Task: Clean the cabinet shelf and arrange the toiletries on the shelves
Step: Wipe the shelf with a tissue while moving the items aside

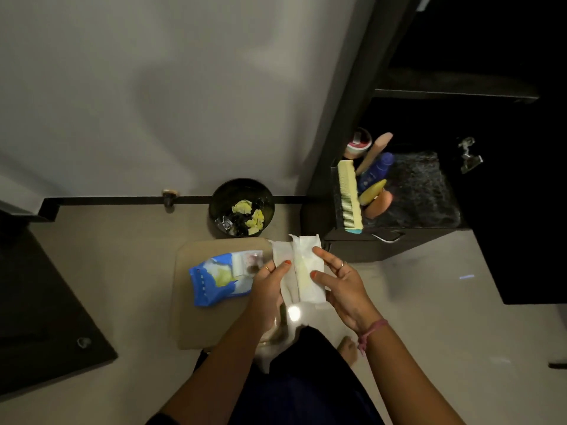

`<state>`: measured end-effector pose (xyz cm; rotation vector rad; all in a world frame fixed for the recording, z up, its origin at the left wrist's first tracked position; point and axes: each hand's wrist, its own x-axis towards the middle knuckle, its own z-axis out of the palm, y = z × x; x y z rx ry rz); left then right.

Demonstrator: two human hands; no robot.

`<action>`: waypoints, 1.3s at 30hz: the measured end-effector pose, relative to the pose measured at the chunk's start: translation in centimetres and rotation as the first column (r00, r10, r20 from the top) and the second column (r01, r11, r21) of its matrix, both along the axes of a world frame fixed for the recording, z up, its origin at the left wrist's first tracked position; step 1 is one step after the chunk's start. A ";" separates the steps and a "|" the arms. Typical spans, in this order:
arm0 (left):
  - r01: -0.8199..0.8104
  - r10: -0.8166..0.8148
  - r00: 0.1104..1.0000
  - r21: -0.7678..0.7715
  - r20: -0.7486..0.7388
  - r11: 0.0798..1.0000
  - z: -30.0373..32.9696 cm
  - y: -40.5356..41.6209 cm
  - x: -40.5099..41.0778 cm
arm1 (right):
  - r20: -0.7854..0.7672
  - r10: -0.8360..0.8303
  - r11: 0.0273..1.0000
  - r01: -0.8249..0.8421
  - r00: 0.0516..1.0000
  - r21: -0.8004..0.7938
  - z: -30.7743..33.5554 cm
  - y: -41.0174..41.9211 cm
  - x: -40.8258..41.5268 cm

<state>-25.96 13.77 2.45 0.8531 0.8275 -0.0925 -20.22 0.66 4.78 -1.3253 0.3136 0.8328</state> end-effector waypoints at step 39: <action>0.560 -0.573 0.809 0.471 -0.133 0.681 3.8 -18.8 22.9 | -0.015 -0.047 0.990 0.044 0.999 -0.135 1.2 -19.9 20.5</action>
